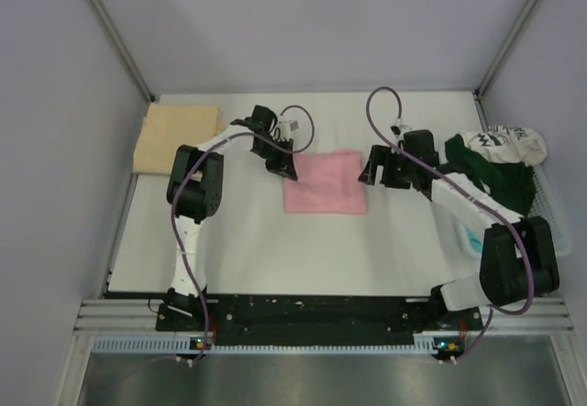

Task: Fold and stack the t-shirts
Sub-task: Put the neatly folded tshirt into the corner of the board with the left arm

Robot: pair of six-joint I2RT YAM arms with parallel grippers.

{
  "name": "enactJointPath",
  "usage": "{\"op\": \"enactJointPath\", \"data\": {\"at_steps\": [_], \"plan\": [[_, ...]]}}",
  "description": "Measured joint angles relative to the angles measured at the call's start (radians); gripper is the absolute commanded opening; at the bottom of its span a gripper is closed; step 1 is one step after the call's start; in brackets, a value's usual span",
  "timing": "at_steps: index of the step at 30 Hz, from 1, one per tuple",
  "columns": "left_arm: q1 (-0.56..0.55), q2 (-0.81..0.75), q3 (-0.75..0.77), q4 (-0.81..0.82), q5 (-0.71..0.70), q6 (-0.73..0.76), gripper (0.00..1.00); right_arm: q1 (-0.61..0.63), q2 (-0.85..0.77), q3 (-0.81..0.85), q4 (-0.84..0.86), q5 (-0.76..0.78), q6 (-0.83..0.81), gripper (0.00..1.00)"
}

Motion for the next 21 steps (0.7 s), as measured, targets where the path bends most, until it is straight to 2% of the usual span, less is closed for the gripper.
{"op": "enactJointPath", "data": {"at_steps": [7, 10, 16, 21], "plan": [[0.106, -0.027, 0.01, -0.083, 0.0, 0.11, 0.0, 0.0, -0.139, -0.02, -0.057, 0.052, -0.054, 0.99], [0.163, -0.038, 0.064, -0.162, -0.038, 0.201, 0.0, 0.0, -0.178, -0.026, -0.081, 0.077, -0.076, 0.99], [0.237, -0.04, 0.241, -0.306, -0.22, 0.394, 0.0, 0.0, -0.193, -0.026, -0.122, 0.119, -0.114, 0.99], [0.257, -0.049, 0.33, -0.343, -0.415, 0.498, 0.0, 0.0, -0.194, -0.028, -0.143, 0.139, -0.137, 0.99]]}}
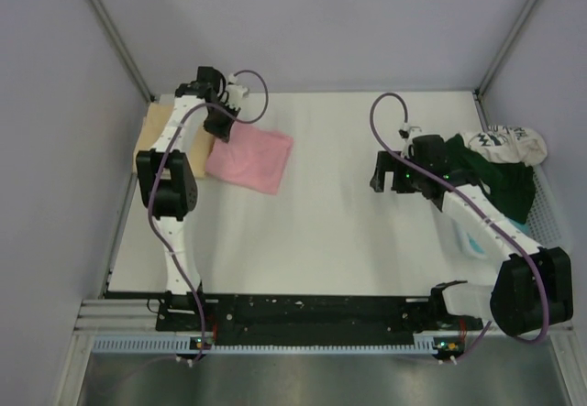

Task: Fold and stack the t-shirts
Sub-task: Put the neatly folded tshirt into the corner of the board with the left arm

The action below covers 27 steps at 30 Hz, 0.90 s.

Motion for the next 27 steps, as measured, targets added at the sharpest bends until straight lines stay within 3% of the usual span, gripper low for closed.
{"op": "enactJointPath", "data": {"at_steps": [12, 27], "plan": [[0.027, -0.035, 0.083, 0.056, -0.43, 0.17, 0.0, 0.0, -0.01, -0.049, -0.03, 0.042, -0.031, 0.99], [0.066, -0.175, 0.083, 0.177, -0.6, 0.322, 0.0, 0.0, -0.011, -0.05, -0.037, 0.074, -0.054, 0.99]]}}
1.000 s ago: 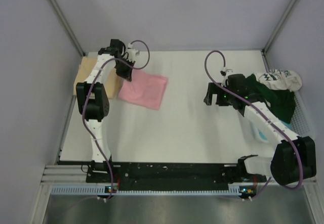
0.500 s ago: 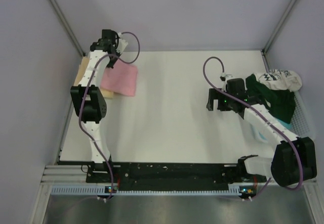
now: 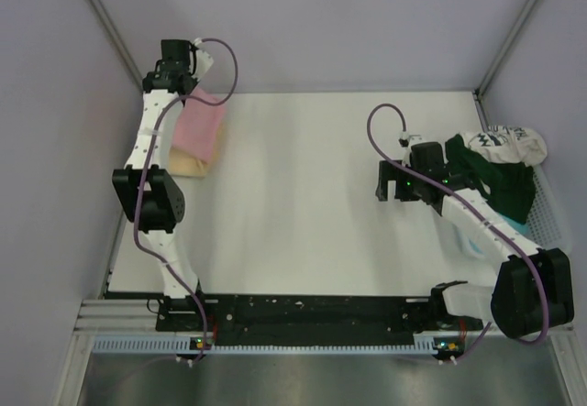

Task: Fold and stack the t-shirts
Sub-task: Put the neatly folded tshirt into the corner of the board with the left arm

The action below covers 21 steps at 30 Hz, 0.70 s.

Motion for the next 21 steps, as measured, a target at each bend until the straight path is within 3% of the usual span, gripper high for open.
{"op": "enactJointPath", "data": {"at_steps": [5, 6, 8, 9, 17, 21], "plan": [[0.045, 0.002, 0.0, 0.009, 0.005, 0.015, 0.0, 0.0, 0.0, 0.0, -0.001, 0.005, -0.006, 0.99], [0.054, 0.006, 0.0, 0.016, 0.004, 0.016, 0.06, 0.0, 0.0, 0.0, -0.002, 0.006, -0.007, 0.99], [0.073, 0.026, 0.0, 0.036, -0.006, 0.023, 0.57, 0.0, 0.0, 0.0, -0.005, 0.007, -0.007, 0.99], [0.083, 0.044, 0.001, 0.049, -0.02, 0.028, 0.98, 0.0, 0.0, 0.0, -0.008, 0.007, -0.008, 0.99], [0.172, 0.269, 0.093, 0.122, -0.169, 0.02, 0.99, 0.0, 0.0, 0.0, -0.013, 0.002, -0.008, 0.99], [0.169, 0.167, -0.077, 0.164, -0.163, -0.005, 0.99, 0.0, 0.0, 0.0, -0.013, 0.0, -0.008, 0.99]]}}
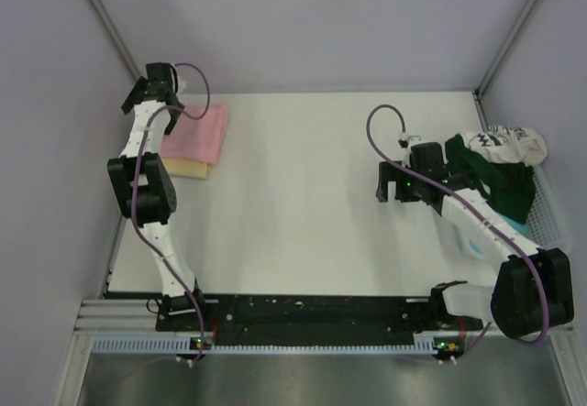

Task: Fold and stack the t-shirts
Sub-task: Put the neatly folded tshirt into the corner of the board with the left arm

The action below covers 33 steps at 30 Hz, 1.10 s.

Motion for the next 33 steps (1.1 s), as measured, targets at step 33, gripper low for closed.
{"op": "enactJointPath", "data": {"at_steps": [33], "plan": [[-0.399, -0.991, -1.638, 0.908, 0.53, -0.439, 0.99, 0.0, -0.032, -0.216, 0.194, 0.086, 0.005, 0.99]]}}
